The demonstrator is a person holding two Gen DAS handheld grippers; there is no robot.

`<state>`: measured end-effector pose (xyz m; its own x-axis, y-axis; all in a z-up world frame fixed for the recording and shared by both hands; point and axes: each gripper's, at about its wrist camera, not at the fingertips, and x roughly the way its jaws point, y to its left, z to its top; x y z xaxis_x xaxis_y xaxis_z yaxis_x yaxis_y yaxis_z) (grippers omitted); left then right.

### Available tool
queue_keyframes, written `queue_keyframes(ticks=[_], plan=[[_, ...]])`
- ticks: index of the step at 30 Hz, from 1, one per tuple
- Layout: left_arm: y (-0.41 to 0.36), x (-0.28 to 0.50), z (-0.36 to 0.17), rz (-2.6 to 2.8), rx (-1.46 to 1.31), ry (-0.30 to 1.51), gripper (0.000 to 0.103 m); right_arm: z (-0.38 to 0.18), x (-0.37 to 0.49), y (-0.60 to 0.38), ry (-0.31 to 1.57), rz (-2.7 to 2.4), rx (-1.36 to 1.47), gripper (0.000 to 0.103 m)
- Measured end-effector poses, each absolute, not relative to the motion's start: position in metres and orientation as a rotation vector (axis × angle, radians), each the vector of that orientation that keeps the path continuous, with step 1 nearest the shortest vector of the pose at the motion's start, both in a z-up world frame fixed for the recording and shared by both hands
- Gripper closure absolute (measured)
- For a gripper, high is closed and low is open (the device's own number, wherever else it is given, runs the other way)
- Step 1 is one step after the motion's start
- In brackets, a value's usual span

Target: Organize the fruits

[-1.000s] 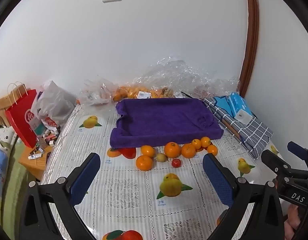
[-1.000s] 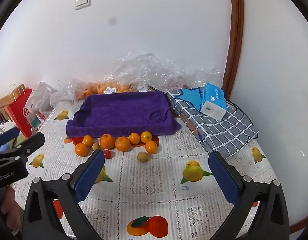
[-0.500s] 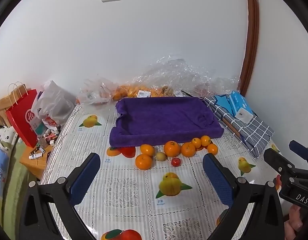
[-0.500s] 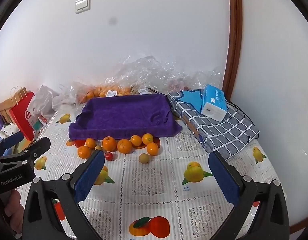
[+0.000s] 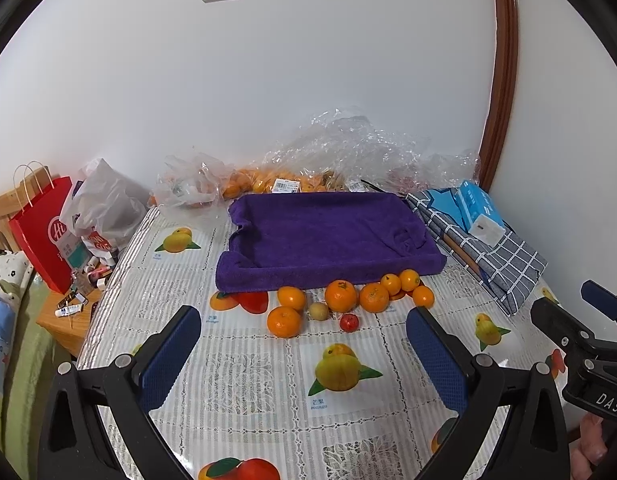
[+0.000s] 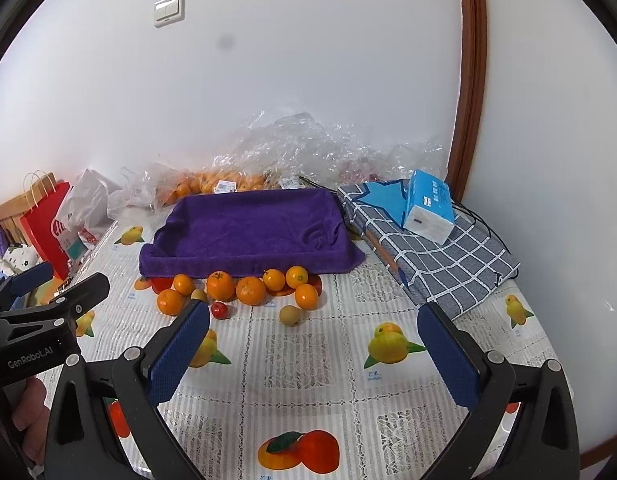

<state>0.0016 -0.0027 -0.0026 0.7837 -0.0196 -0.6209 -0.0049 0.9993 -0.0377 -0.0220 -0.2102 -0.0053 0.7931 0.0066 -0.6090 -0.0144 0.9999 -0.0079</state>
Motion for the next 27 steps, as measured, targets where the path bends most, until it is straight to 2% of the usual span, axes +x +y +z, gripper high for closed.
queue_keyframes(ticks=[27], plan=[[-0.0007,-0.0002,-0.0021,-0.015,-0.051,0.657,0.0,-0.0029,-0.0249,-0.2093,0.643,0.029,-0.011,0.0]])
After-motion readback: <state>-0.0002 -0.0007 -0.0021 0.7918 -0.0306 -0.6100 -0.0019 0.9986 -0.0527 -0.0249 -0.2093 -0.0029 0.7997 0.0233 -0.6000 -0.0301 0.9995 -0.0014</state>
